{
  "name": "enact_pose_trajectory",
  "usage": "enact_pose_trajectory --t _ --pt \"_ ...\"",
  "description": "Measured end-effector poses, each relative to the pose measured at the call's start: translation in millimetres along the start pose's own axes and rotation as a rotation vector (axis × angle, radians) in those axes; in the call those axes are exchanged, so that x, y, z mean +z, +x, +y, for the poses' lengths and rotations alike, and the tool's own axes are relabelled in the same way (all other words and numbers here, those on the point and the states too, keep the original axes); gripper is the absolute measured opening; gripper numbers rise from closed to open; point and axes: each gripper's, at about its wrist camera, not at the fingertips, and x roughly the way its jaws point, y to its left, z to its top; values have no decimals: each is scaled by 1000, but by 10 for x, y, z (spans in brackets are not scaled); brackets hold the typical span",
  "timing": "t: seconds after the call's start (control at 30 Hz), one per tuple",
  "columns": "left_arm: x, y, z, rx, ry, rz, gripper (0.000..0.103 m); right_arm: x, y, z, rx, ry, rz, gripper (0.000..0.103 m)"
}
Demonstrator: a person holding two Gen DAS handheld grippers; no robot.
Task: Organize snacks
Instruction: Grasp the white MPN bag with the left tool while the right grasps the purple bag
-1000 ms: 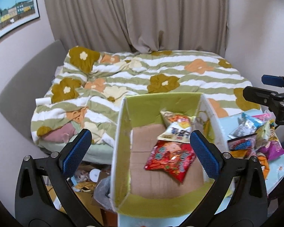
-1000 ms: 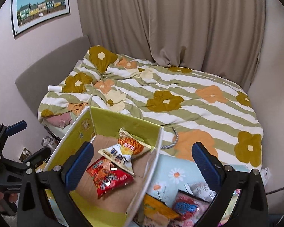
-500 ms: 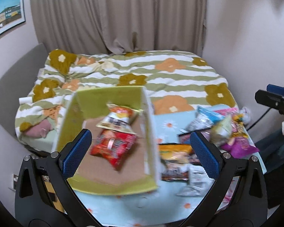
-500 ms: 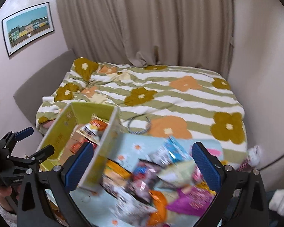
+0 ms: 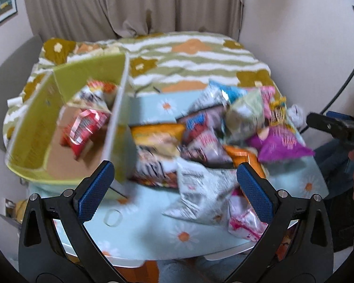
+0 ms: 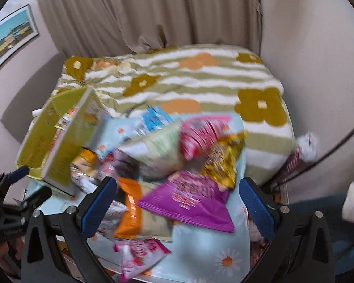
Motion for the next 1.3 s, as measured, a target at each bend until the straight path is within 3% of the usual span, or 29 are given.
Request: enact_pose_trajectory --t 0.27,0.57,0.7,0.83,0.93,1.3 --pt "-356 538 -195 -21 64 103 103 -215 480 -212 19 103 77 103" --pt "-436 836 -301 -46 102 147 102 -204 815 -241 -17 181 143 103" --pt "-460 930 -353 -61 119 169 98 -157 923 -286 -40 218 156 103" --pt "-510 996 -415 -71 131 197 83 -124 1009 -306 -44 243 175 103" --pt "-531 1000 -412 -72 131 211 78 -109 1061 -284 -55 246 194 103" --pt "-483 1019 -320 -83 118 231 74 -264 1142 -300 -89 240 271 103"
